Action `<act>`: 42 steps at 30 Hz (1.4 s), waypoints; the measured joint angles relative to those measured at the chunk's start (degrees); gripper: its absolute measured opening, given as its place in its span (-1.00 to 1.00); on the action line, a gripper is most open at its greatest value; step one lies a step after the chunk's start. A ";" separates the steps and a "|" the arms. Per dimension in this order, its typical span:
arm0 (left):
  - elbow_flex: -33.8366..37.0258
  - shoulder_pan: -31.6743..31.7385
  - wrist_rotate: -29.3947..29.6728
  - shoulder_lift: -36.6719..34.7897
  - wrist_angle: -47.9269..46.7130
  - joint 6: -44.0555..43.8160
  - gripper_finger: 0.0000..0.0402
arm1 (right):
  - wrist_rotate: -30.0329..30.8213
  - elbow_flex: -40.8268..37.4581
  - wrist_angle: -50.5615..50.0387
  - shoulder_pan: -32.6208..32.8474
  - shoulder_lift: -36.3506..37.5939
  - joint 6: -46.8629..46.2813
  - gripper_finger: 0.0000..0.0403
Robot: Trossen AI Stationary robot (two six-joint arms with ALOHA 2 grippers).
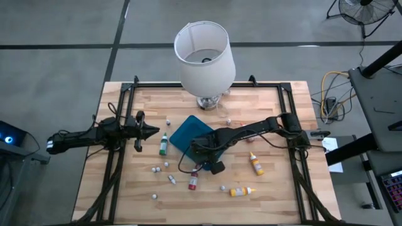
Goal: Pick & Place food coloring
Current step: Put the small green food coloring bottle into the blue container
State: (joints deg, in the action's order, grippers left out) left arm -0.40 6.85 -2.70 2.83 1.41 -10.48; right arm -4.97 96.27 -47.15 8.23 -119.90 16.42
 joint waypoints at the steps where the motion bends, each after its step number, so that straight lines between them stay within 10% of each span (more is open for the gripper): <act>1: 0.00 0.00 -0.02 0.00 0.02 -0.01 -1.00 | 0.00 0.02 -0.31 -0.02 0.55 -0.19 -0.42; 42: 0.00 0.00 0.00 0.00 -0.04 0.00 -1.00 | 0.18 0.09 -2.01 14.46 12.59 -17.39 -0.36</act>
State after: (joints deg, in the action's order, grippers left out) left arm -0.40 6.85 -2.70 2.83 1.37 -10.48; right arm -4.80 96.36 -49.15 22.69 -107.31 -0.97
